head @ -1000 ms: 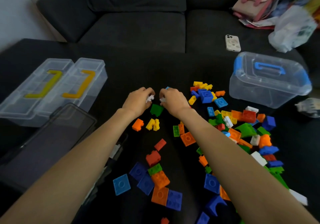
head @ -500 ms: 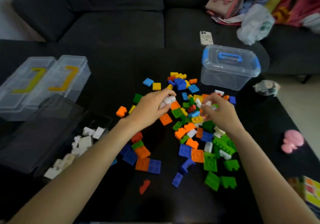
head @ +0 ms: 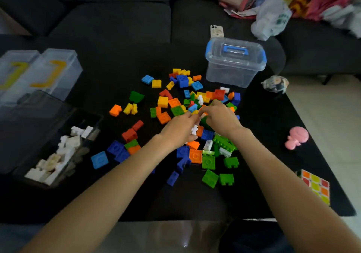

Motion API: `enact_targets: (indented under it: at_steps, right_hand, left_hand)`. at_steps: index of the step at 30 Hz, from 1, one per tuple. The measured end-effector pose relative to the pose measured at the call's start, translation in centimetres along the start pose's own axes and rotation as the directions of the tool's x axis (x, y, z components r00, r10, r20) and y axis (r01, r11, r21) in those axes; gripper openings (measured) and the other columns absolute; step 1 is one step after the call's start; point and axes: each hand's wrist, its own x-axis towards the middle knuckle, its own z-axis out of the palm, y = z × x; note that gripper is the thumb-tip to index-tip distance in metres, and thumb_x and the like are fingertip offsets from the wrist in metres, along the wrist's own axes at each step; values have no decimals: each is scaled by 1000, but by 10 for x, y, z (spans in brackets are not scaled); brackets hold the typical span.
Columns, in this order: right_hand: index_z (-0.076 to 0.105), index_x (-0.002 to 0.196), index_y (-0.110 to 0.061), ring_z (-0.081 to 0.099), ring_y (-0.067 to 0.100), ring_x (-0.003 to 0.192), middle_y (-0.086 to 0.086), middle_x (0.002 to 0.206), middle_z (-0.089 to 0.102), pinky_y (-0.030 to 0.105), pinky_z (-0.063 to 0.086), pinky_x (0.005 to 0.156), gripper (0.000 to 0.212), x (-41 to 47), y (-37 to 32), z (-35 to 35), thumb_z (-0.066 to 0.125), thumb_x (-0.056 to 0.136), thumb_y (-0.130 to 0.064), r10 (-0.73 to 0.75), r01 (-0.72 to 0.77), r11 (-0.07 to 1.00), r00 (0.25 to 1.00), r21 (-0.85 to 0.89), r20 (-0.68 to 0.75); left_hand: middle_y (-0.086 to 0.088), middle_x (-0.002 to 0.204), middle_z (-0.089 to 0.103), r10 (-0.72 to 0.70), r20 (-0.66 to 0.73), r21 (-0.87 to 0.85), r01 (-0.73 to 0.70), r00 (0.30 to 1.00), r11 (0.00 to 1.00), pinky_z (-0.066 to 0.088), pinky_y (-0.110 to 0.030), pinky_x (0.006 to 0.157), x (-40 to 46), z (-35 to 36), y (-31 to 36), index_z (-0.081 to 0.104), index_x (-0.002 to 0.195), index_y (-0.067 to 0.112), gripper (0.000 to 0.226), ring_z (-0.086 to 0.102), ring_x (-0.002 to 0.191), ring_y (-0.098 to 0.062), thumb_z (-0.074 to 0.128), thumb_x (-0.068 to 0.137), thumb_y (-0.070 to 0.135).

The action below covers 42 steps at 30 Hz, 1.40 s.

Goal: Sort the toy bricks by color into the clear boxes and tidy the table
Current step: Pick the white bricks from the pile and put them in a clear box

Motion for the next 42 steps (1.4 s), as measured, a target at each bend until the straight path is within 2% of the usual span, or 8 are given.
enact_targets:
  at_steps: [7, 14, 23, 27, 31, 35, 39, 42]
  right_hand:
    - [63, 113, -22, 57, 28, 101, 10, 116, 52, 35, 47, 77, 25, 18, 2, -2, 47, 95, -28, 47, -48, 999, 998, 14, 45]
    - [62, 111, -17, 56, 26, 102, 7, 110, 56, 32, 42, 72, 39, 20, -13, -1, 67, 83, -43, -10, 13, 999, 998, -45, 64]
    - [56, 112, -10, 58, 33, 100, 14, 109, 60, 33, 38, 66, 24, 13, -25, 4, 58, 90, -17, -43, 47, 993, 998, -112, 42]
    - [59, 112, -15, 59, 31, 99, 12, 106, 62, 32, 41, 69, 25, 9, -19, 8, 57, 87, -11, -11, 11, 1000, 1000, 22, -16]
    - [60, 113, -13, 58, 28, 102, 11, 111, 62, 31, 43, 76, 25, 4, -15, 10, 57, 88, -11, -3, 8, 996, 998, 94, -56]
    - [59, 116, -13, 58, 20, 99, 7, 111, 62, 25, 41, 74, 25, -8, -15, 5, 58, 91, -15, 54, -4, 967, 980, 253, -189]
    - [54, 116, -13, 61, 9, 62, 7, 84, 65, 16, 50, 52, 22, -23, -33, -11, 55, 94, -14, 281, -141, 671, 957, 728, -74]
    - [52, 115, -12, 58, 9, 52, 5, 73, 63, 15, 47, 46, 21, -24, -73, -19, 53, 95, -15, 246, -128, 571, 969, 811, -21]
  left_hand:
    - [-6, 108, 52, -92, -51, -16, 92, 994, 996, 40, -32, 69, 1, -5, -10, 53, 111, 15, 39, 54, 97, -27, 67, 76, 6]
    - [-9, 109, 55, -128, -75, 3, 128, 989, 992, 45, -35, 78, -4, -9, -20, 50, 117, 16, 39, 55, 101, -27, 67, 82, 15]
    - [-5, 112, 53, -26, -77, 45, 29, 997, 999, 47, -34, 79, -10, -9, -22, 51, 118, 18, 39, 54, 101, -24, 64, 82, 10]
    - [-8, 107, 55, -30, -5, 89, 30, 1000, 996, 42, -34, 68, -5, -9, -19, 48, 121, 18, 44, 56, 98, -29, 64, 82, 10]
    - [-11, 105, 63, -43, -45, 123, 48, 998, 991, 48, -37, 73, 0, -8, -19, 51, 123, 16, 39, 60, 98, -30, 63, 86, 12]
    - [-4, 100, 63, -96, -164, -166, 69, 982, 984, 47, -25, 70, -8, -11, -21, 58, 116, 19, 31, 61, 92, -19, 65, 86, 17]
    - [4, 94, 61, -239, -399, -470, 26, 885, 882, 45, -14, 61, -34, -31, -22, 59, 108, 23, 26, 58, 79, -5, 68, 84, 24]
    - [4, 94, 64, -289, -533, -481, -3, 795, 877, 46, -19, 70, -69, -56, -44, 60, 106, 21, 26, 60, 83, -7, 70, 82, 21]
